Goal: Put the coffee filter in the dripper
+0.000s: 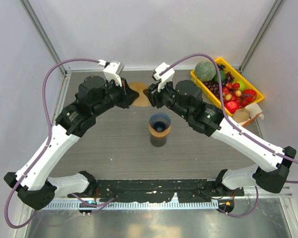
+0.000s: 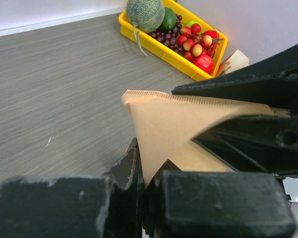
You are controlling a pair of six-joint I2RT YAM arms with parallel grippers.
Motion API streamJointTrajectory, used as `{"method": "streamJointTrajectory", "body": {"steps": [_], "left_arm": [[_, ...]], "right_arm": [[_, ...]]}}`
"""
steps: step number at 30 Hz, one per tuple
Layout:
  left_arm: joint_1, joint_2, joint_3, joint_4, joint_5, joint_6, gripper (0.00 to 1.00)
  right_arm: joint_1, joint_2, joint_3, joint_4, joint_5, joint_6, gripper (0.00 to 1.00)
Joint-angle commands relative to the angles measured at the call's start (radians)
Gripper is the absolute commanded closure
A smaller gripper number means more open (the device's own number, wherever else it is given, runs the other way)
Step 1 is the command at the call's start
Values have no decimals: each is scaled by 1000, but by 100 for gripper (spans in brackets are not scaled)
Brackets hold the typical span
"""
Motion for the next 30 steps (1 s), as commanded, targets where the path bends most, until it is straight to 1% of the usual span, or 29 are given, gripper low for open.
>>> {"method": "streamJointTrajectory", "body": {"steps": [1,6,10,11,12,13,14,16,20,23,24,25,30], "left_arm": [[-9,-1,20,56,-9,12,100],[-14,-1,9,56,-29,12,100],[-20,1,6,56,-35,10,100],[-23,2,6,59,-35,13,100],[-23,4,8,57,-35,16,100],[-23,2,6,56,-37,19,100],[-24,4,6,56,-70,25,100],[-23,-1,5,50,-84,31,100],[-23,-10,-14,51,-81,41,100],[-23,-10,-23,51,-64,41,100],[-23,-12,-24,51,-57,42,100],[-23,-13,-27,53,-49,42,100],[-26,-9,-21,54,-49,54,100]], "right_arm": [[2,-24,19,34,0,12,68],[2,-21,22,34,7,15,75],[5,-18,20,32,0,15,85],[7,-18,19,31,-7,14,94],[8,-18,17,28,-12,6,88],[10,-18,17,23,-10,6,79],[10,-21,17,16,-4,3,55],[10,-35,10,14,19,-7,34],[10,-59,-4,19,43,-61,32],[10,-64,-3,20,42,-101,34],[8,-64,-3,19,43,-119,37],[10,-63,-3,17,45,-133,38],[10,-53,-7,9,39,-141,51]]}}
